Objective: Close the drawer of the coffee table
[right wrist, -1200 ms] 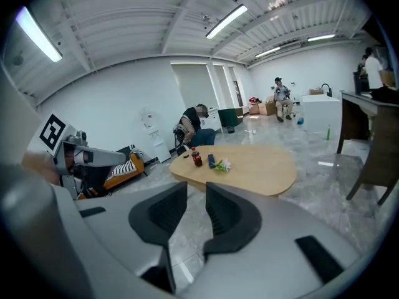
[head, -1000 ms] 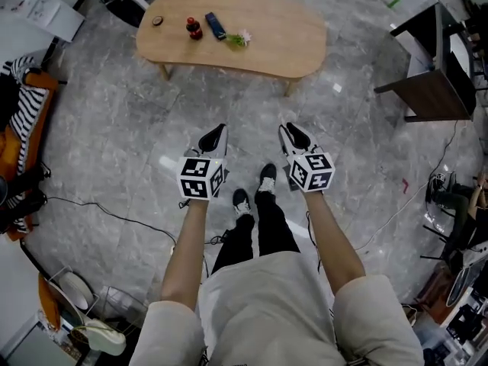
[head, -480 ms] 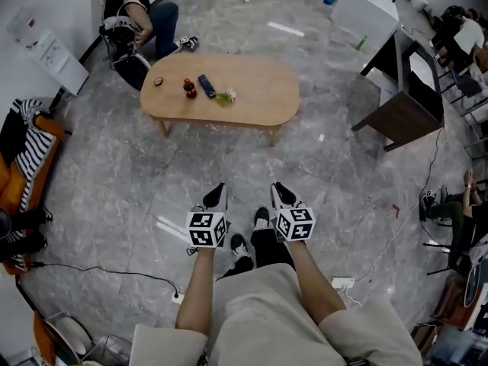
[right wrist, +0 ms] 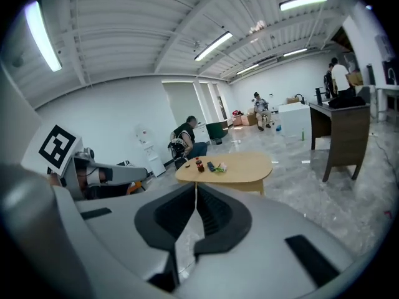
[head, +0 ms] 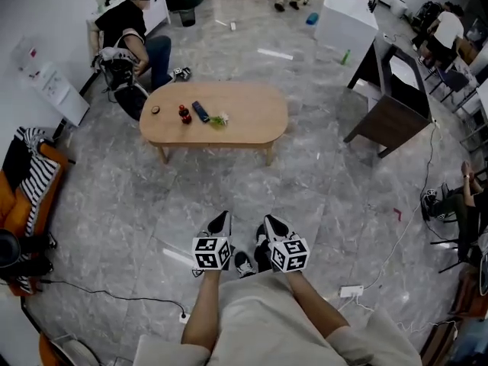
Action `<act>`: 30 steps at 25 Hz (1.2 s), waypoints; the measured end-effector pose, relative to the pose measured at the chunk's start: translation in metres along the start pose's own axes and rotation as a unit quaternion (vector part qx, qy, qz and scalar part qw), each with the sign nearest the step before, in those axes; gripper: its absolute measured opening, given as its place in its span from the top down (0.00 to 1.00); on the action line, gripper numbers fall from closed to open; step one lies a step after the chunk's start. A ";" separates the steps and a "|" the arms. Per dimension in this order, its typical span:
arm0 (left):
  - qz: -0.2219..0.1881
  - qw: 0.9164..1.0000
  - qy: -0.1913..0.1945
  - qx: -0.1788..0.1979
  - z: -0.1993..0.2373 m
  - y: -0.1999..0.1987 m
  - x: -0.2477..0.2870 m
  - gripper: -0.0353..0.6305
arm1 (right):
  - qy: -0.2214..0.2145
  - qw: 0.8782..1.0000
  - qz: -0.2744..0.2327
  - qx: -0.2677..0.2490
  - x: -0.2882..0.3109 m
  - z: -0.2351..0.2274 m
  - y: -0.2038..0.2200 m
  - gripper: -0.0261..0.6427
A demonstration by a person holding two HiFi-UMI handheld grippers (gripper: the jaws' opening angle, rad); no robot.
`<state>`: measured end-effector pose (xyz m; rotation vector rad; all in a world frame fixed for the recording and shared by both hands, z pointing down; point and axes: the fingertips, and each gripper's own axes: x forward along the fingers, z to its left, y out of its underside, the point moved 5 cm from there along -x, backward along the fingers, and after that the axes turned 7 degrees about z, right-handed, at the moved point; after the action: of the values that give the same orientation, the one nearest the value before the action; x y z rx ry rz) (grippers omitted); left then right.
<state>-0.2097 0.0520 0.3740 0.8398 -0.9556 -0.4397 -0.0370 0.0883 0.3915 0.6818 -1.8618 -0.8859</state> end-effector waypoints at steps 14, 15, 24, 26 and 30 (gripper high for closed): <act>0.022 0.999 0.001 0.031 -0.012 0.015 -0.007 0.93 | 0.026 1.000 0.000 0.007 -0.018 -0.011 0.016 0.94; 0.021 0.999 0.003 0.032 -0.014 0.015 -0.006 0.93 | 0.027 1.000 0.000 0.008 -0.019 -0.012 0.016 0.94; 0.017 1.000 0.001 0.027 -0.008 0.012 -0.009 0.93 | 0.023 1.000 0.008 -0.002 -0.012 -0.007 0.013 0.94; 0.015 1.000 -0.001 0.027 -0.006 0.009 -0.009 0.93 | 0.021 1.000 0.007 -0.004 -0.009 -0.006 0.010 0.94; 0.016 0.999 -0.012 0.042 -0.003 0.007 -0.010 0.93 | 0.020 1.000 0.010 -0.005 -0.002 -0.005 0.007 0.94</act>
<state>-0.2125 0.0643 0.3727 0.8964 -1.0139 -0.3848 -0.0320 0.0925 0.3980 0.6684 -1.8247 -0.8623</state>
